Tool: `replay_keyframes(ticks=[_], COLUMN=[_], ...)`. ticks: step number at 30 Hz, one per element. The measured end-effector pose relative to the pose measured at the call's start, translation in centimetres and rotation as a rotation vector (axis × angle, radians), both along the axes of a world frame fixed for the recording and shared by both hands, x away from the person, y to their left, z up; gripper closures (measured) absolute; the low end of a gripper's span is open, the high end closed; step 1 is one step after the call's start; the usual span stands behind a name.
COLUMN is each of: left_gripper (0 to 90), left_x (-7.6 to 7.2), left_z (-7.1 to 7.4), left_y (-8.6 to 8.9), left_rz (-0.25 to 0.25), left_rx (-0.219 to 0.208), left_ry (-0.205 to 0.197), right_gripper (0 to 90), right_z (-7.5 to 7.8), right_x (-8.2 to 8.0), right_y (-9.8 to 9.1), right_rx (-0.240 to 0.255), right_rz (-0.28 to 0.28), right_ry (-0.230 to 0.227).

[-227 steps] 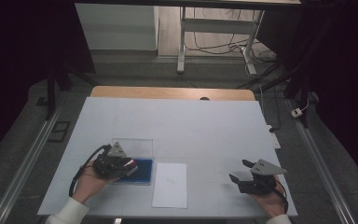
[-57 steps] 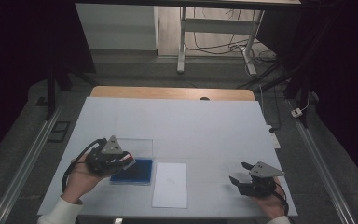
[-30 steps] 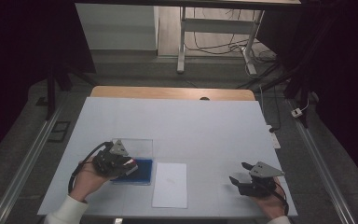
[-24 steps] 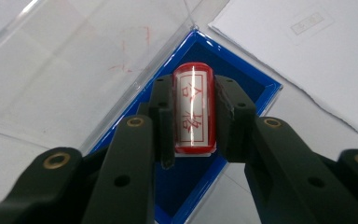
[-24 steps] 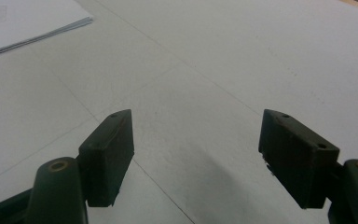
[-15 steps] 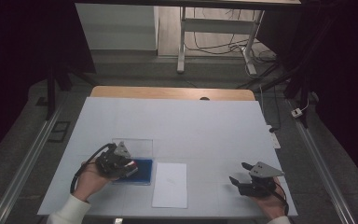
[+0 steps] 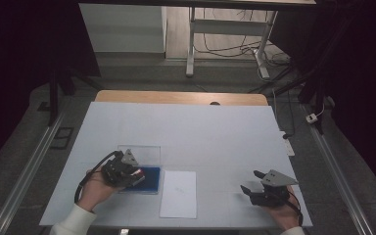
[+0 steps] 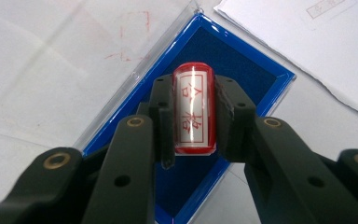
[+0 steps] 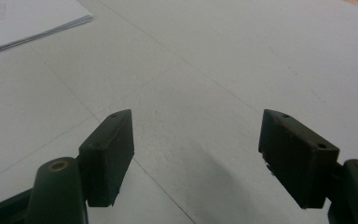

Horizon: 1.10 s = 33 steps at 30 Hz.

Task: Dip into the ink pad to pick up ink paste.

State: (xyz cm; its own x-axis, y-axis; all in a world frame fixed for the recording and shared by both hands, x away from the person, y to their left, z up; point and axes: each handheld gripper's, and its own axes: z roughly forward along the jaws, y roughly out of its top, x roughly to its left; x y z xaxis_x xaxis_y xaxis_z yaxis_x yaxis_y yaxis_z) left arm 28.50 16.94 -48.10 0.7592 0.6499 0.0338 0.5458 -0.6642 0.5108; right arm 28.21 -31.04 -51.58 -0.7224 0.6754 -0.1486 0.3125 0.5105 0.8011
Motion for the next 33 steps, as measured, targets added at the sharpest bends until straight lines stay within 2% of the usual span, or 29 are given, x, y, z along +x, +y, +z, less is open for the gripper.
replay_keyframes(ticks=[11, 15, 20, 27, 30, 33], left_gripper=[70.9, 71.0, 71.1, 71.2, 71.2, 71.2], left_x=[-0.2, -0.3, -0.2, -0.4, -0.6, -0.5], left_z=[-0.2, -0.3, -0.4, -0.4, -0.3, -0.3], left_y=[-0.7, -0.9, -0.7, -1.0, -1.4, -1.4], left_rz=[0.003, 0.004, 0.008, 0.010, 0.010, 0.010], left_rx=[0.053, 0.063, 0.053, 0.070, 0.098, 0.098], left_ry=[-0.008, -0.012, -0.010, -0.017, -0.031, -0.027], right_gripper=[26.0, 26.0, 26.0, 26.1, 26.0, 26.1], right_z=[0.0, 0.0, 0.1, 0.1, 0.1, 0.1], right_x=[0.0, -0.1, -0.1, -0.1, -0.1, -0.1], right_y=[0.0, 0.1, 0.1, 0.1, 0.2, 0.2], right_rx=[-0.002, -0.003, -0.011, -0.008, -0.011, -0.008], right_rz=[0.000, 0.003, 0.006, 0.005, 0.007, 0.006], right_ry=[0.002, -0.001, -0.002, -0.001, -0.003, -0.002])
